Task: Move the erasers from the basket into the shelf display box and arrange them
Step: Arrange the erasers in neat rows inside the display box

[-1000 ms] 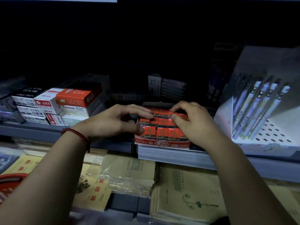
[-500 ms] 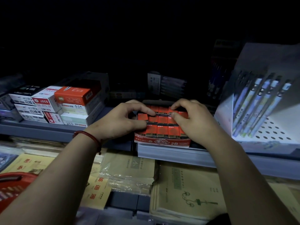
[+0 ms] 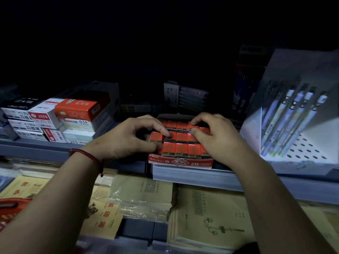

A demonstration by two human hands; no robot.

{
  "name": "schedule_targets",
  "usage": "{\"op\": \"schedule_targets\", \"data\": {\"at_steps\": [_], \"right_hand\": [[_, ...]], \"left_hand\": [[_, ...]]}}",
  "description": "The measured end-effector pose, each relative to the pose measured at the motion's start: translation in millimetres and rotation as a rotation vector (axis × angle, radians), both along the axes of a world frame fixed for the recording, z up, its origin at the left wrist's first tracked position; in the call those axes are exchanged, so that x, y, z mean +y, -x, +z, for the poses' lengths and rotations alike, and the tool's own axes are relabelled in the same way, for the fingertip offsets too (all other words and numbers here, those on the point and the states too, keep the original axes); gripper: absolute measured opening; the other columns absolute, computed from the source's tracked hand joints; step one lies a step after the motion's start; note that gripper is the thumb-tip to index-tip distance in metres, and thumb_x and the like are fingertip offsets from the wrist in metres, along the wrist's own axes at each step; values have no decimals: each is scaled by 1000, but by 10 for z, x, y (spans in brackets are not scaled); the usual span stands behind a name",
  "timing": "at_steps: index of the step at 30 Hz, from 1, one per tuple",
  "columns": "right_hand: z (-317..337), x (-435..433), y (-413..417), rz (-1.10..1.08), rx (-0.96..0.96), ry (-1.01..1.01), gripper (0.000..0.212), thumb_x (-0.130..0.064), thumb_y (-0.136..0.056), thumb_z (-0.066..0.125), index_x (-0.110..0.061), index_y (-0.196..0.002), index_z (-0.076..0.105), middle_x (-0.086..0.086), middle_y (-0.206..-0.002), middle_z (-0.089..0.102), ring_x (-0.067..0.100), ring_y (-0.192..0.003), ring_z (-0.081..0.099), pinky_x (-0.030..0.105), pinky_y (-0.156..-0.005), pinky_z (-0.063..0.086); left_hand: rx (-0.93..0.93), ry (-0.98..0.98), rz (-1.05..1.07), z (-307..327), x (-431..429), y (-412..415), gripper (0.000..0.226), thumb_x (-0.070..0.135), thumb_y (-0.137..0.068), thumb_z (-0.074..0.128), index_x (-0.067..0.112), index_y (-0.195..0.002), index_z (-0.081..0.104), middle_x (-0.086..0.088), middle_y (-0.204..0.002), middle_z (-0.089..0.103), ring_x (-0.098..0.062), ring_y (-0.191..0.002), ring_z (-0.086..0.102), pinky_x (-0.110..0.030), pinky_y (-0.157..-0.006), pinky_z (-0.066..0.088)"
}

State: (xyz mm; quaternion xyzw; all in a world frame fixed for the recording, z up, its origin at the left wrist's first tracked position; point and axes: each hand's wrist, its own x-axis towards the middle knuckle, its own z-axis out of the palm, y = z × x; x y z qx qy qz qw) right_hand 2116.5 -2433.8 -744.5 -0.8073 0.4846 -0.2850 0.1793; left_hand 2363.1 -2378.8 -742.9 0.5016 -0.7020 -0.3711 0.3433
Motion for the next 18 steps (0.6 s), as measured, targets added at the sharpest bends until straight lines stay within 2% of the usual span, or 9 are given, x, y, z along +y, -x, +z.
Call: {"op": "schedule_targets", "data": {"at_steps": [2, 3, 5, 6, 9, 11, 15, 17, 18], "right_hand": [[-4, -20, 2, -2, -13, -13, 20, -38, -96, 60, -35, -115, 61, -8, -108, 50, 1, -86, 53, 26, -73, 52], [-6, -28, 6, -3, -19, -21, 20, -38, -95, 61, -35, -114, 62, -8, -109, 50, 1, -86, 54, 24, -71, 50], [-15, -41, 10, -5, -29, -31, 18, -39, -95, 60, -35, -113, 63, -7, -109, 53, 2, -78, 57, 18, -64, 47], [-17, -43, 8, -3, -48, -36, 17, -37, -96, 58, -34, -112, 64, -6, -106, 56, 3, -69, 58, 15, -56, 45], [-12, -40, 1, 7, -153, -72, 13, -23, -99, 56, -28, -102, 68, -8, -80, 59, 5, -39, 49, 14, -38, 34], [-12, -41, 18, 11, -197, -102, 16, -17, -99, 57, -26, -97, 69, -12, -69, 56, 5, -33, 40, 17, -36, 31], [3, -31, 50, 55, -229, -148, 21, -15, -98, 59, -30, -89, 70, 7, -66, 65, 6, -36, 38, 24, -40, 34], [0, -27, 60, 64, -247, -161, 21, -17, -97, 60, -33, -90, 71, 11, -76, 70, 22, -47, 53, 34, -48, 48], [3, -21, 64, 63, -274, -170, 22, -16, -98, 59, -34, -91, 71, 7, -80, 72, 32, -58, 61, 42, -55, 56]], "left_hand": [[54, -93, 0, 18, 39, -37, 41, 16, -77, 80, 27, -116, 71, -20, -116, 67, -39, -104, 67, -46, -92, 59], [94, -121, -6, 18, 52, -53, 41, 14, -82, 76, 25, -121, 69, -23, -112, 69, -38, -104, 69, -45, -93, 58], [178, -115, -11, 17, 72, -55, 36, 3, -92, 63, 15, -127, 65, -16, -113, 73, -27, -109, 70, -32, -90, 57], [203, -98, -7, 16, 74, -45, 34, 0, -94, 58, 10, -127, 64, -12, -114, 74, -23, -110, 70, -28, -89, 56], [234, -62, 8, 0, 49, 3, 34, 4, -87, 64, 6, -122, 66, -14, -109, 75, -21, -105, 71, -25, -87, 56], [226, -58, 20, -3, 37, 33, 38, 9, -80, 70, 7, -118, 68, -14, -105, 76, -20, -100, 72, -25, -85, 57], [234, -24, 35, -10, 22, 76, 38, 14, -78, 72, 9, -115, 70, -14, -100, 76, -17, -91, 72, -25, -82, 57], [204, -14, 59, -27, 22, 107, 34, 17, -79, 73, 12, -113, 71, -12, -98, 76, -14, -82, 69, -27, -78, 58], [177, -7, 84, -39, 17, 131, 31, 19, -81, 73, 14, -112, 72, -10, -97, 76, -14, -80, 67, -30, -78, 58]]}}
